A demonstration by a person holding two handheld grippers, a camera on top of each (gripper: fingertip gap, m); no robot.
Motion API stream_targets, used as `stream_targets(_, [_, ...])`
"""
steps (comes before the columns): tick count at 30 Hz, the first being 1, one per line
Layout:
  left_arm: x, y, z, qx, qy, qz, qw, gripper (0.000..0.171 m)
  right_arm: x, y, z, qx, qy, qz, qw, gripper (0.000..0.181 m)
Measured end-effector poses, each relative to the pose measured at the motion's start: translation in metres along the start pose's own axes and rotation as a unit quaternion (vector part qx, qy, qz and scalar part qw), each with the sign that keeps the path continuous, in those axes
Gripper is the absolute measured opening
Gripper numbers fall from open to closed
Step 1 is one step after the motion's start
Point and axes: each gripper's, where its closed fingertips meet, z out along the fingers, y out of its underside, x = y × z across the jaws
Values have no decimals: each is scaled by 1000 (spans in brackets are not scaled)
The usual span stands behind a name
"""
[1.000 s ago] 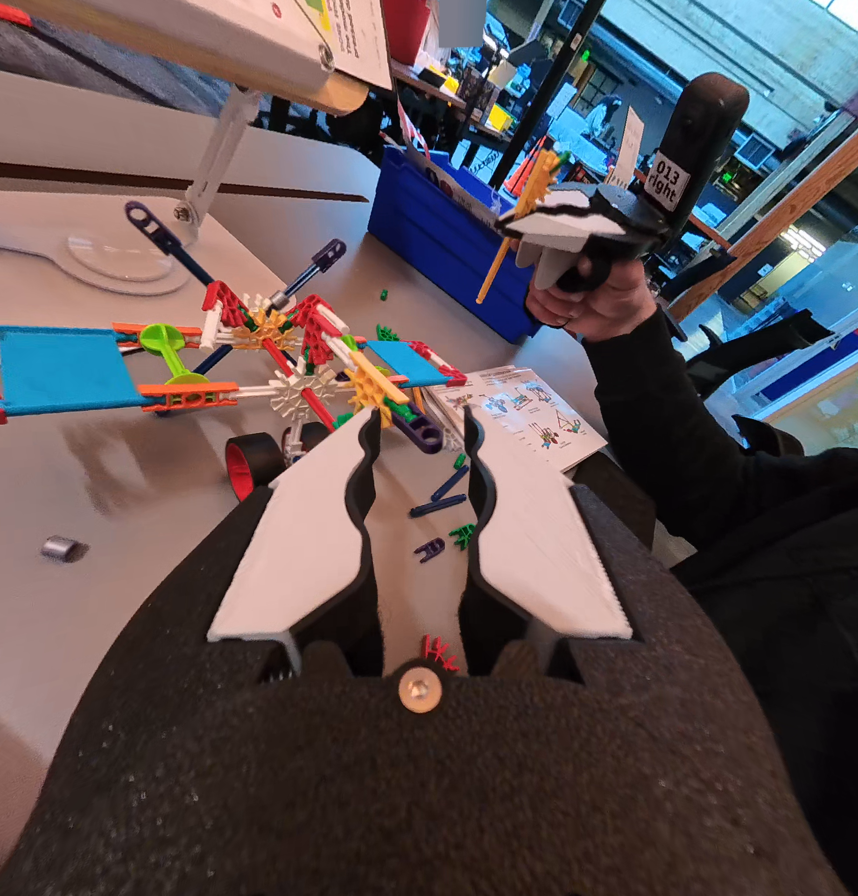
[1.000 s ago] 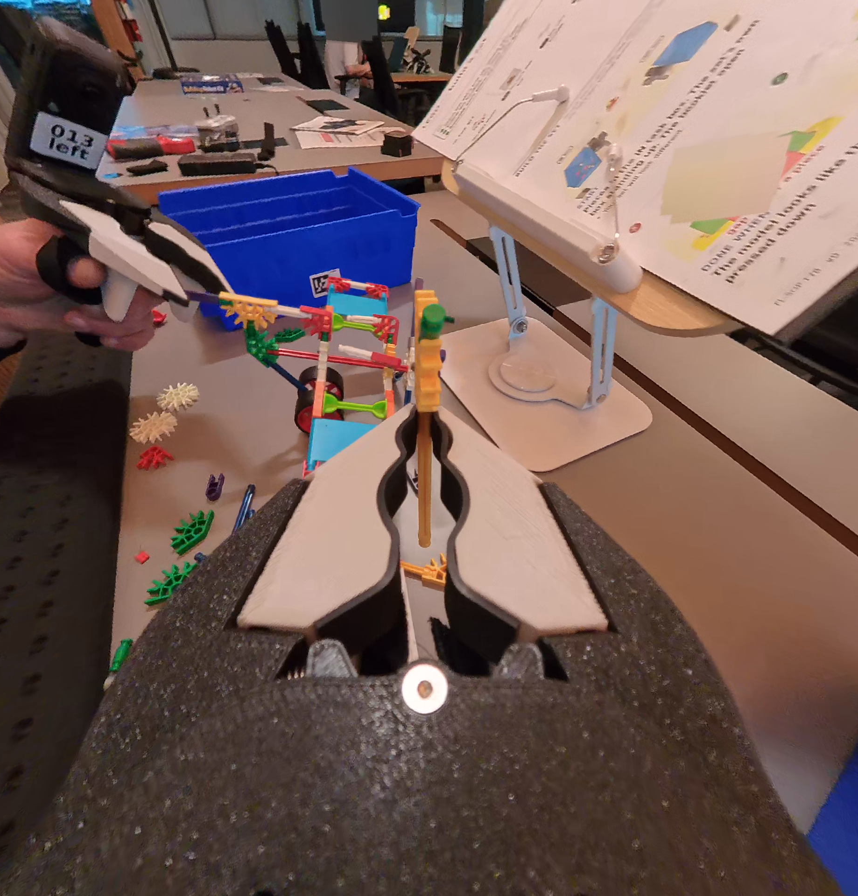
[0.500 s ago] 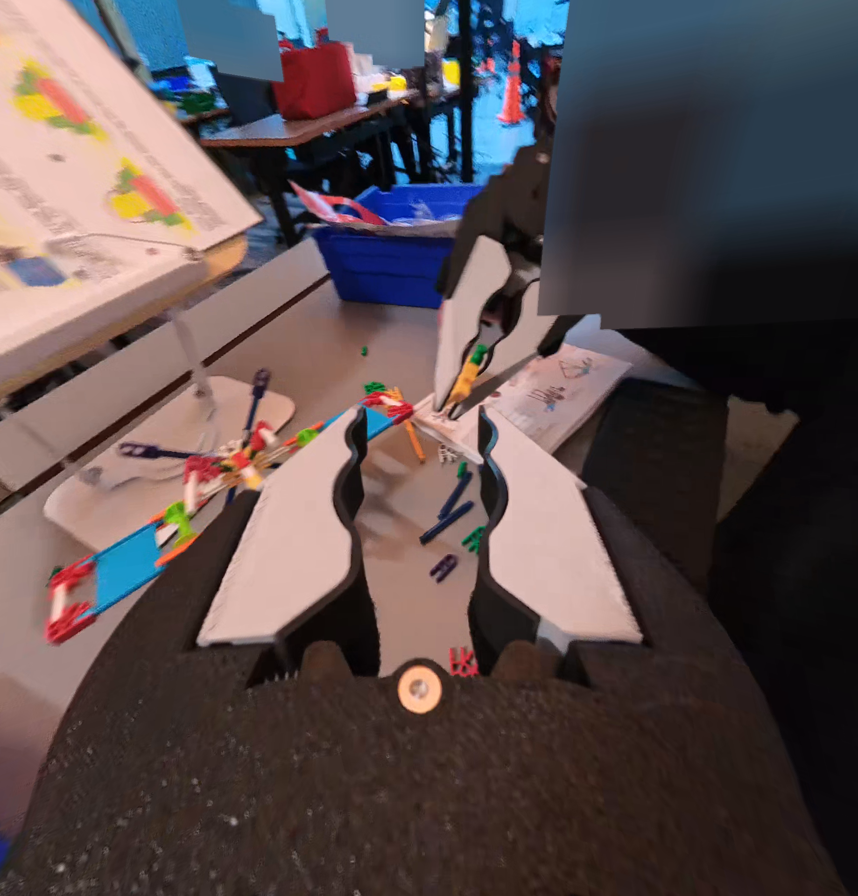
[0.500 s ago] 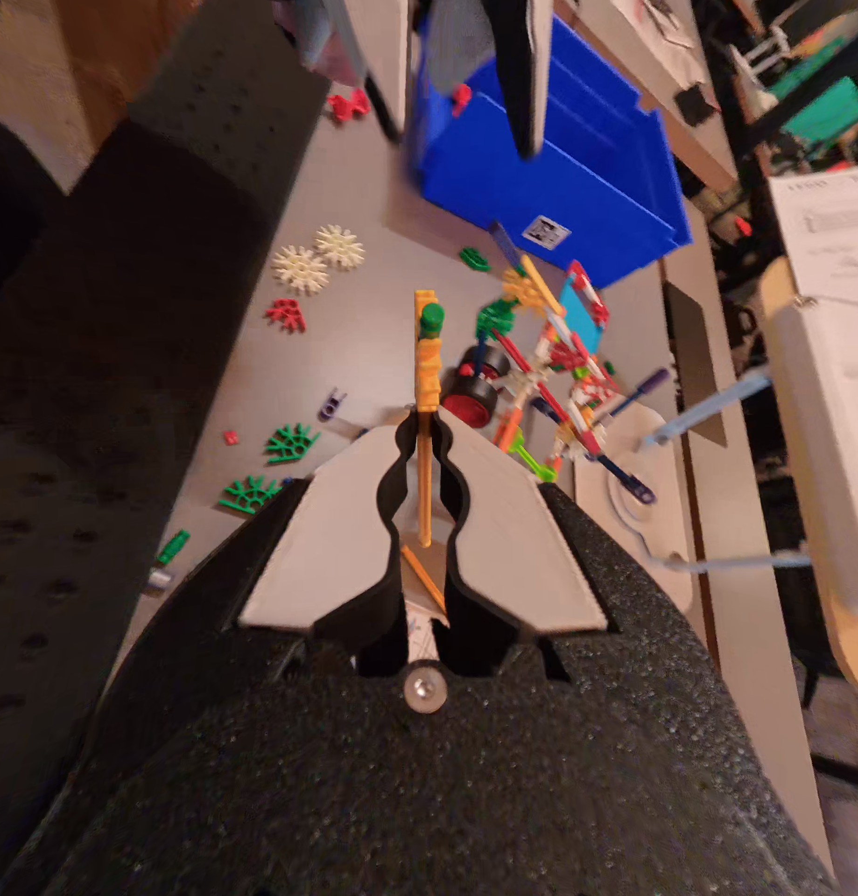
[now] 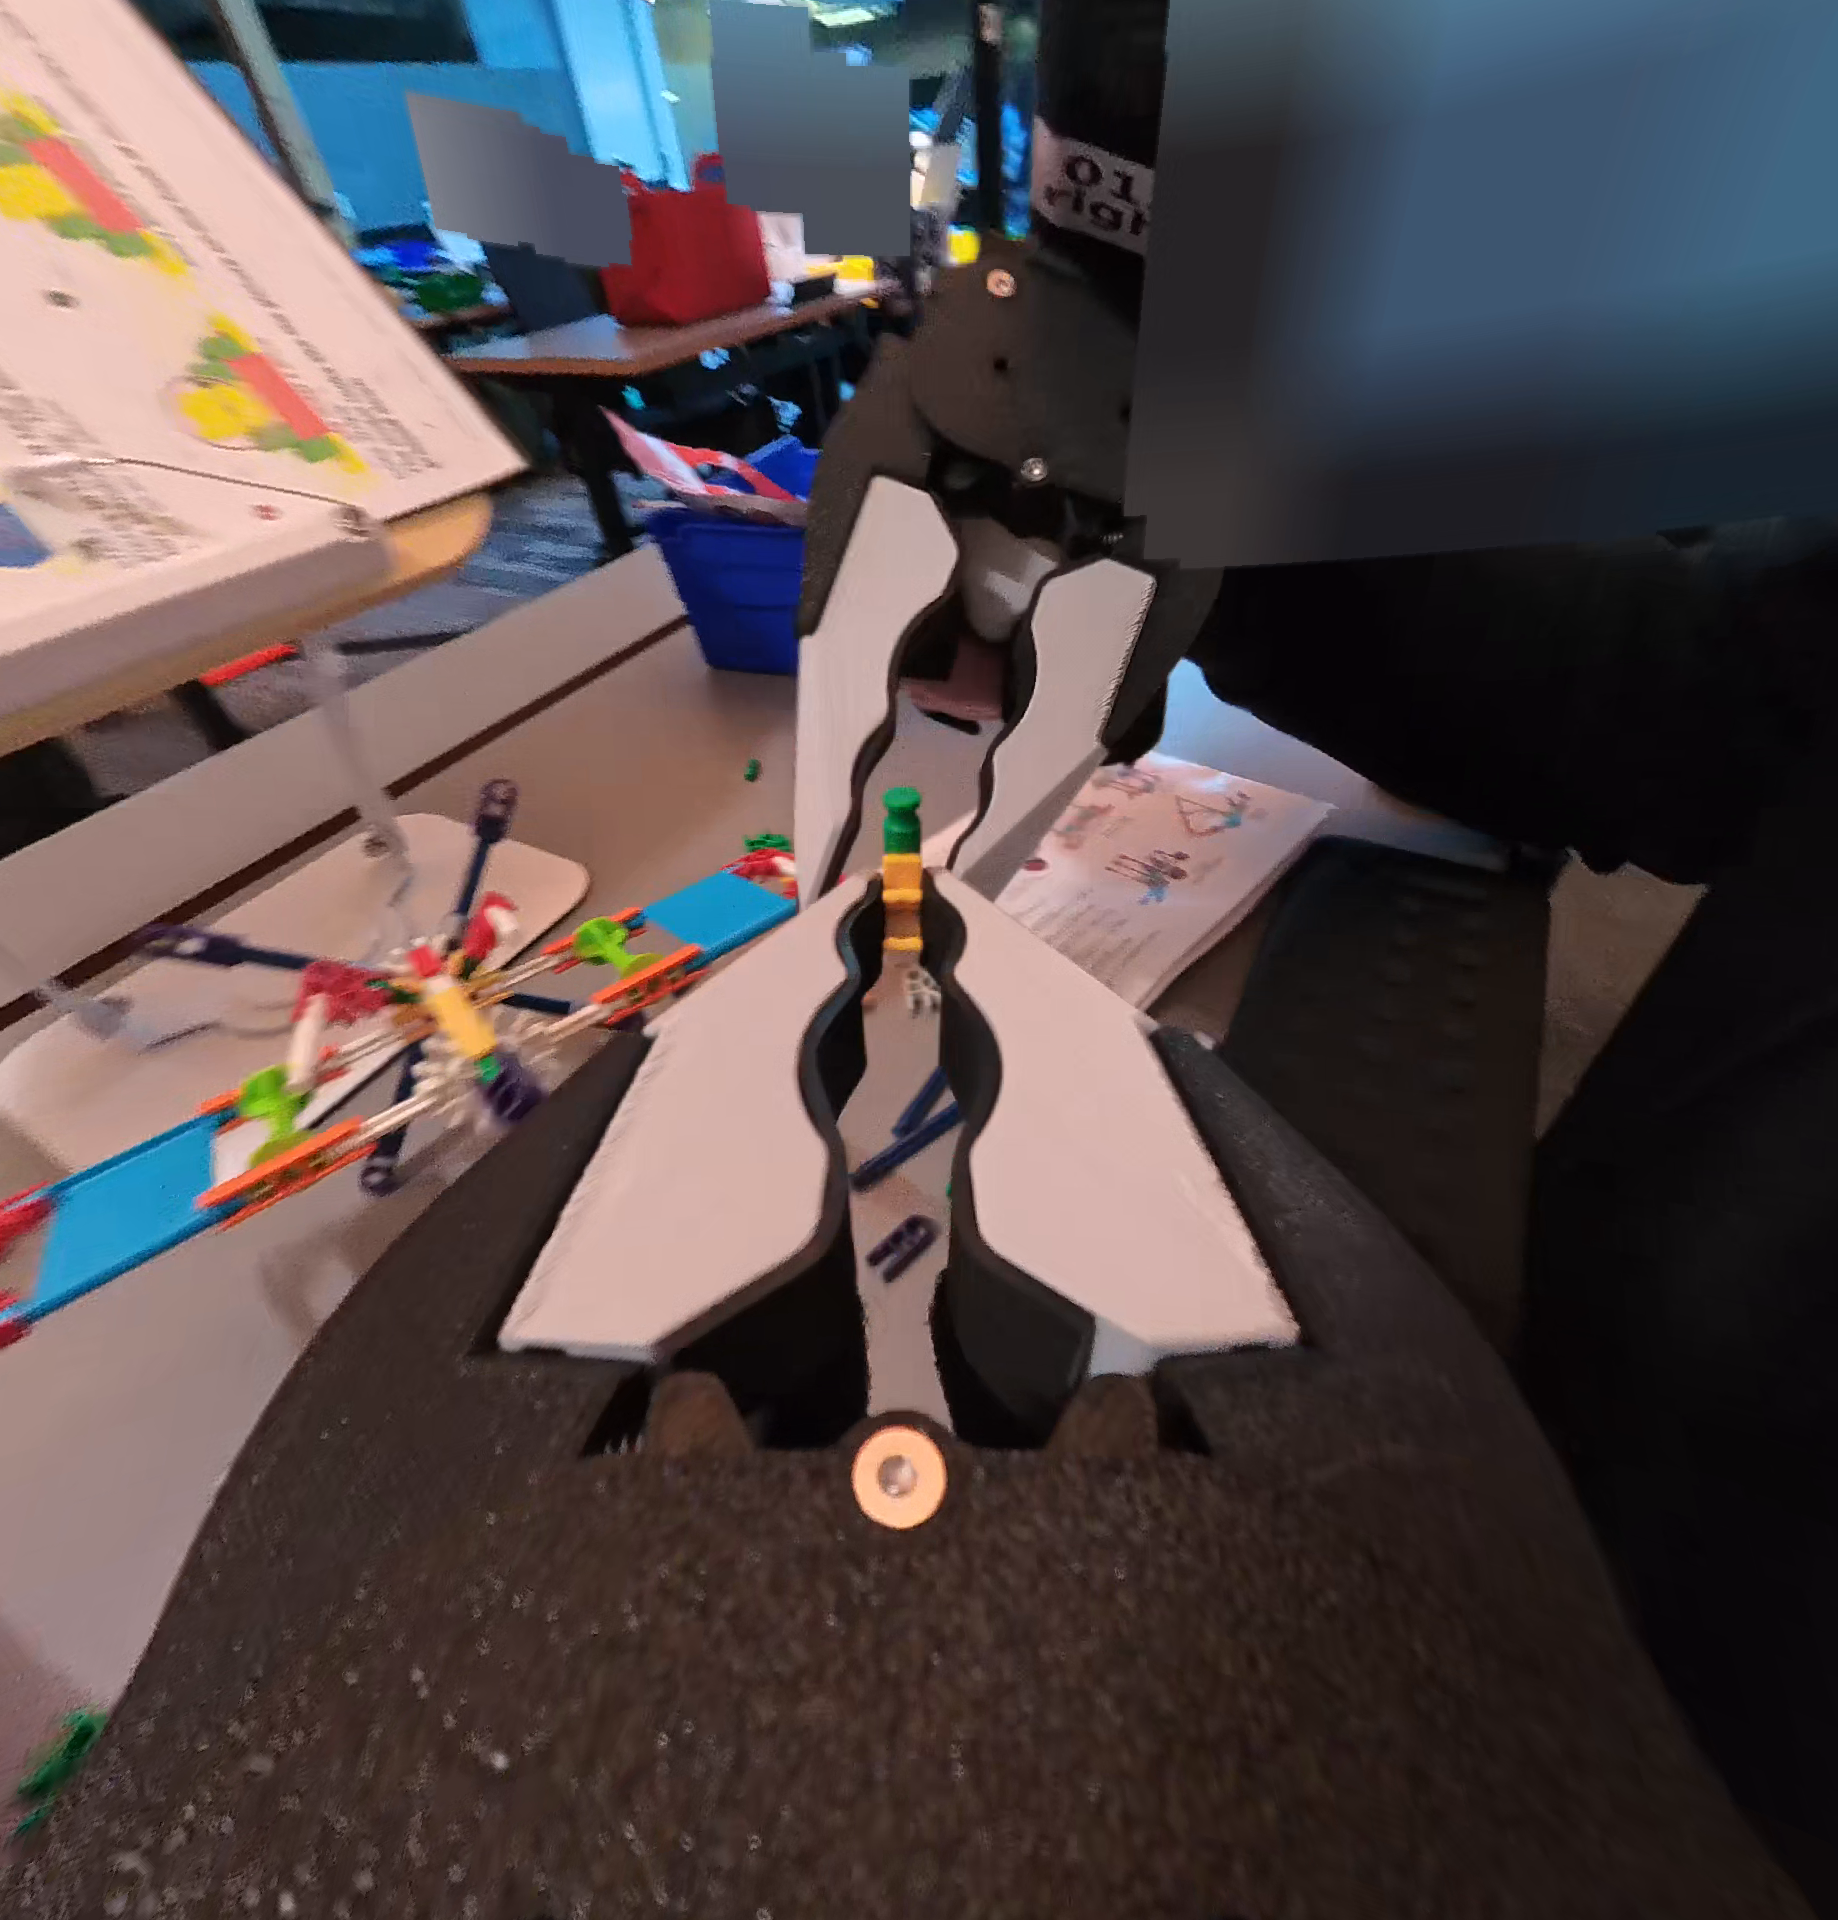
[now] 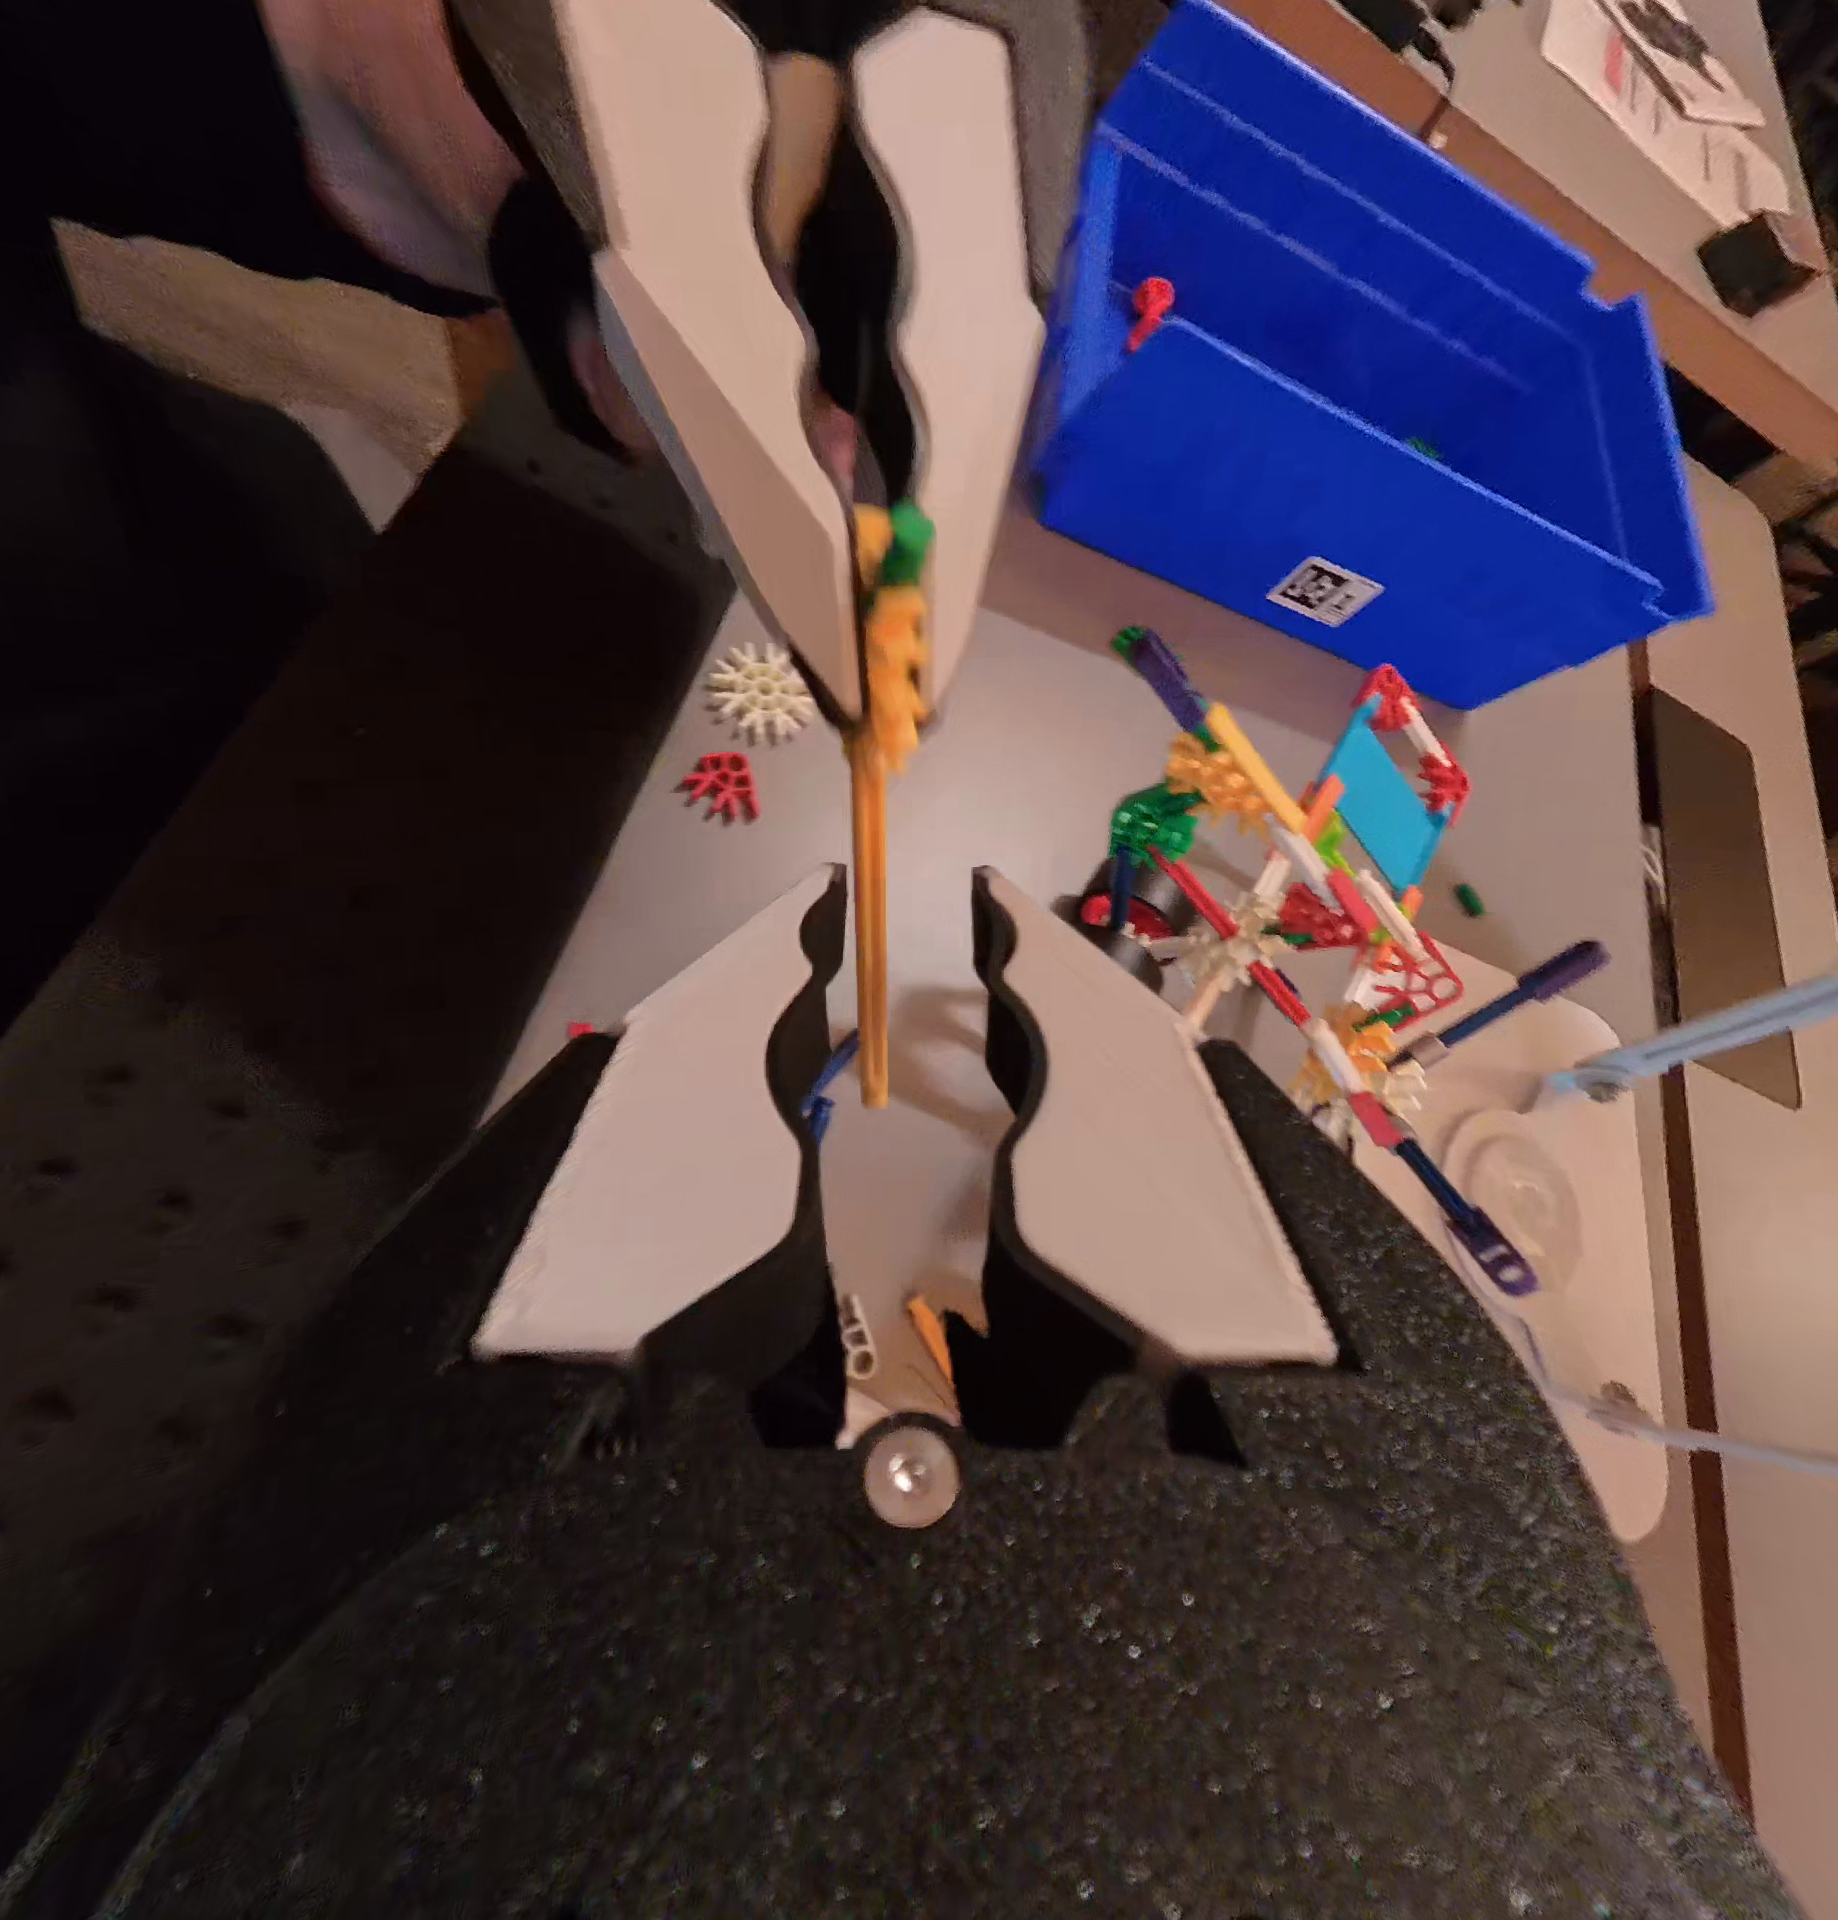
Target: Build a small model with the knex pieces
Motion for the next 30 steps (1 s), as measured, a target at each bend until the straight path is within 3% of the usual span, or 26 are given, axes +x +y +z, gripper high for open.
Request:
stream_targets(6, [-39,5,-62,42,-111,-34,992,5,49,13,-12,2,46,78,996,30])
stream_targets(12, [-77,8,-108,111,-197,-89,970,5,78,37,3,-34,53,135,989,31])
stream_targets(16, [-91,21,-100,132,-204,-134,961,5,84,45,19,-41,42,149,987,32])
stream_targets(21, [-108,33,-72,123,-224,-132,958,5,86,50,34,-42,33,154,987,34])
stream_targets(30, [-121,34,-47,117,-215,-143,959,5,86,52,39,-37,30,158,986,34])
